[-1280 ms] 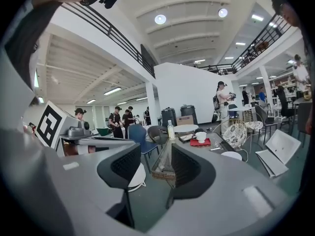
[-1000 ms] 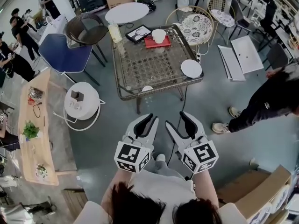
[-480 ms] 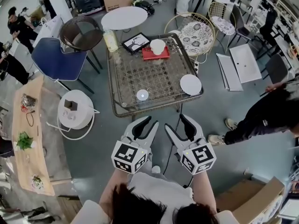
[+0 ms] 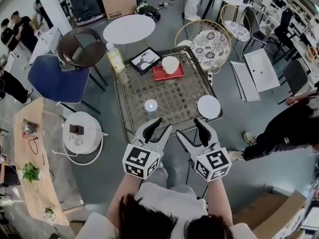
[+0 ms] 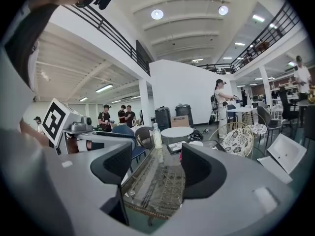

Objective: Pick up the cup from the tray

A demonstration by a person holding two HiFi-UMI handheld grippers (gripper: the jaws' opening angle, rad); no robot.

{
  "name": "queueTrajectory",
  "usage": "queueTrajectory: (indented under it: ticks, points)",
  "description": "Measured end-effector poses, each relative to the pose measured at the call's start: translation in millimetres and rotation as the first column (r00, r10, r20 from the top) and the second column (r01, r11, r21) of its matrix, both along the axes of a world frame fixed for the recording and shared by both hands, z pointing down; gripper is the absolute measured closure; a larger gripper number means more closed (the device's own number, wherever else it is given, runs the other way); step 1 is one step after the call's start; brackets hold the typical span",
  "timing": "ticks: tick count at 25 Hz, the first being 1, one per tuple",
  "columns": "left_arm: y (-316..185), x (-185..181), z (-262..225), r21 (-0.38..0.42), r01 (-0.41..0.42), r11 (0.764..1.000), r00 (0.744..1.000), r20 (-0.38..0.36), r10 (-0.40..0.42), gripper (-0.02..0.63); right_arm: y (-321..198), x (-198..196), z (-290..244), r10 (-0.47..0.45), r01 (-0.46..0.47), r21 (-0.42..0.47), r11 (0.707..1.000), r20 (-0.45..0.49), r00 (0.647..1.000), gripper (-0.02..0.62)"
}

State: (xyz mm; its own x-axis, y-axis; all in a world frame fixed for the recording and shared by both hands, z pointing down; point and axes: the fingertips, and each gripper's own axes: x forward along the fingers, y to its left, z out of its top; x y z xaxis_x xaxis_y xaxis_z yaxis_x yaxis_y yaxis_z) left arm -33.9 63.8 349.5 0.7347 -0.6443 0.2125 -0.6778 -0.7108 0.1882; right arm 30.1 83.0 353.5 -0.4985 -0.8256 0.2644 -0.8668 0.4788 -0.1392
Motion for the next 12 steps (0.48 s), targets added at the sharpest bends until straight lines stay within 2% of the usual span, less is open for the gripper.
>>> queueTrajectory:
  ticks: [7,12]
  points:
    - [-46.7,-6.9,2.4,0.011,0.000,1.000,1.000,0.009,0.000,0.465,-40.7,-3.6,5.8,0.006,-0.006,-0.010,1.000,0.012,1.000,0.268]
    - [-70.6,-7.3,17.4,-0.021,0.004,1.000,1.000,0.019,-0.003,0.465,-65.7,-0.7,17.2,-0.001,0.002,-0.031,1.000,0.022,1.000,0.264]
